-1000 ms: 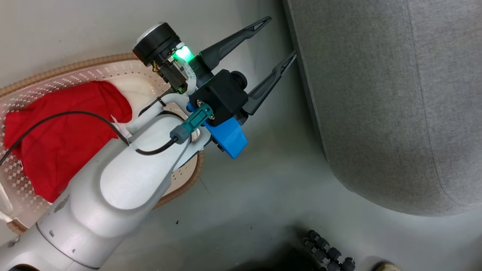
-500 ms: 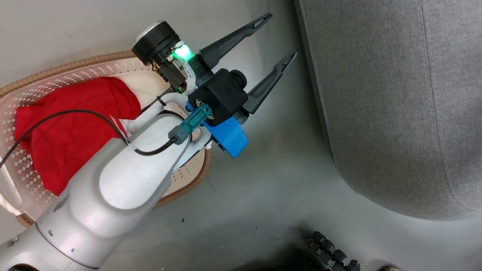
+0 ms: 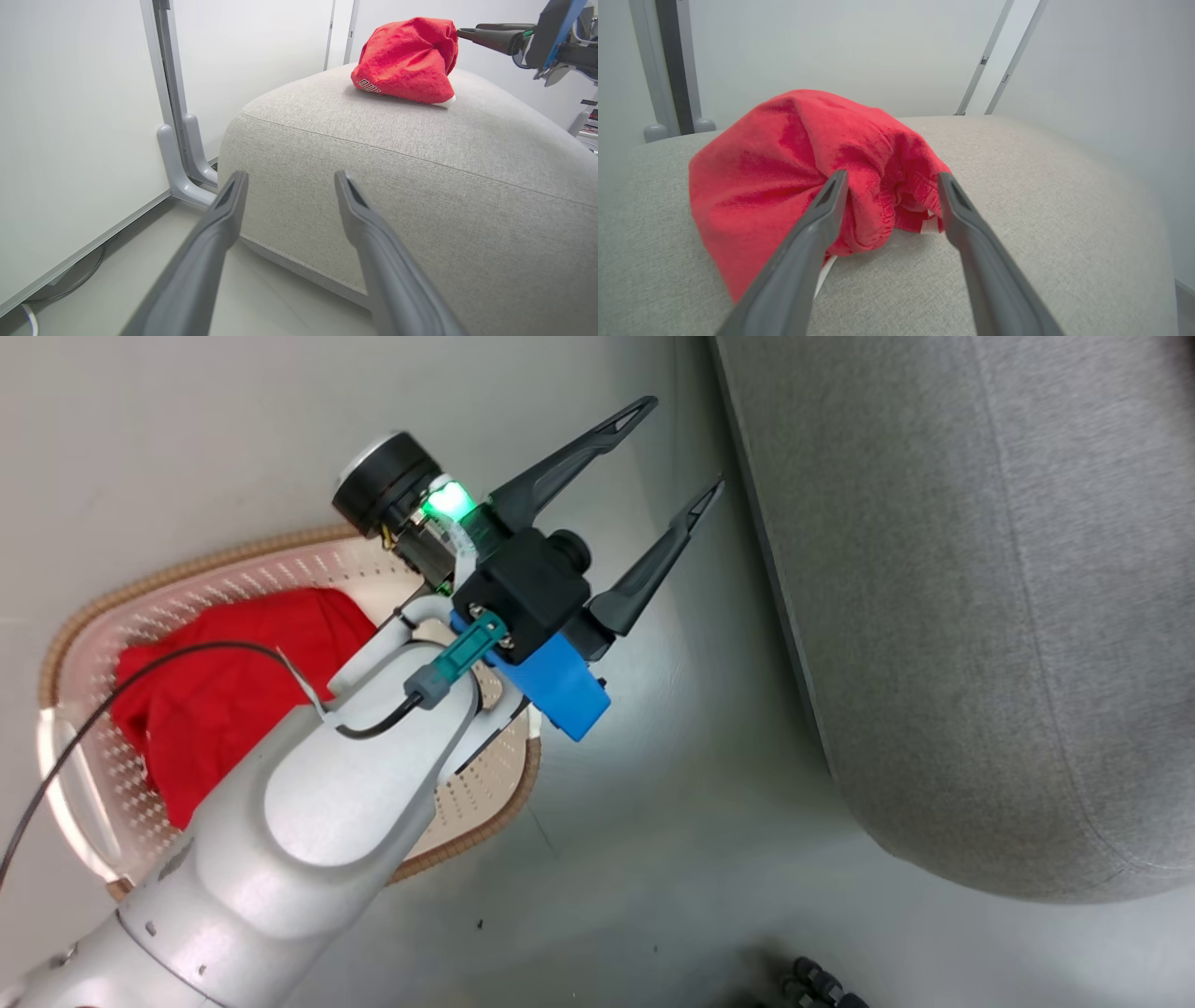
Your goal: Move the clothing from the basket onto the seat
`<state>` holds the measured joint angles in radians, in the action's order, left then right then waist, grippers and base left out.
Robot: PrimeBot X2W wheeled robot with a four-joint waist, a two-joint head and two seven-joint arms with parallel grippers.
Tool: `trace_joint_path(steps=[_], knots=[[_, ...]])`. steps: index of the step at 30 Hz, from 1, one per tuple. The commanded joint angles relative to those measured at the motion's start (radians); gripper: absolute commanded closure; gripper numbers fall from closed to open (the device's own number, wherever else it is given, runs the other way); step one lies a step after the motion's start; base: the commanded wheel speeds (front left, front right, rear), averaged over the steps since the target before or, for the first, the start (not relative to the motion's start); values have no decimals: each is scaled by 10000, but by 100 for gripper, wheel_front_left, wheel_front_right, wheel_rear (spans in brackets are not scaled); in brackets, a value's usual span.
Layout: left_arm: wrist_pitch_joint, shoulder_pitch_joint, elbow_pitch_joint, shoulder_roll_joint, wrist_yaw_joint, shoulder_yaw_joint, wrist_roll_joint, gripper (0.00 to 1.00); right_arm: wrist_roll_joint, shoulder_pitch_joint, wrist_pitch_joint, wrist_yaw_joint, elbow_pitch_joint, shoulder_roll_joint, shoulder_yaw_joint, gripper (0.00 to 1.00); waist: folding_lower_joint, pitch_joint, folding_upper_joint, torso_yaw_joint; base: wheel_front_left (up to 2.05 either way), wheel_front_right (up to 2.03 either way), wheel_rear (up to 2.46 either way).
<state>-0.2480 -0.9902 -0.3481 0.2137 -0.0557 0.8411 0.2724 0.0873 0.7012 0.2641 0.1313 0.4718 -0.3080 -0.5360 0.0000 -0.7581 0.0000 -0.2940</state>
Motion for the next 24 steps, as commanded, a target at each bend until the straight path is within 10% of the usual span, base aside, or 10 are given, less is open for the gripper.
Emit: trace_joint_path(steps=[1,24], knots=[[-72,176,-48,9,61,-97,78,0,-48,-248,7,-10,-219,96,98,0,0,501,0,136,0,0,0],[-177,3979,841,-248,880,-4279,397,0,-272,-2912,5,-10,-3587,1108,4036,0,0,4554,0,1965,0,0,0]])
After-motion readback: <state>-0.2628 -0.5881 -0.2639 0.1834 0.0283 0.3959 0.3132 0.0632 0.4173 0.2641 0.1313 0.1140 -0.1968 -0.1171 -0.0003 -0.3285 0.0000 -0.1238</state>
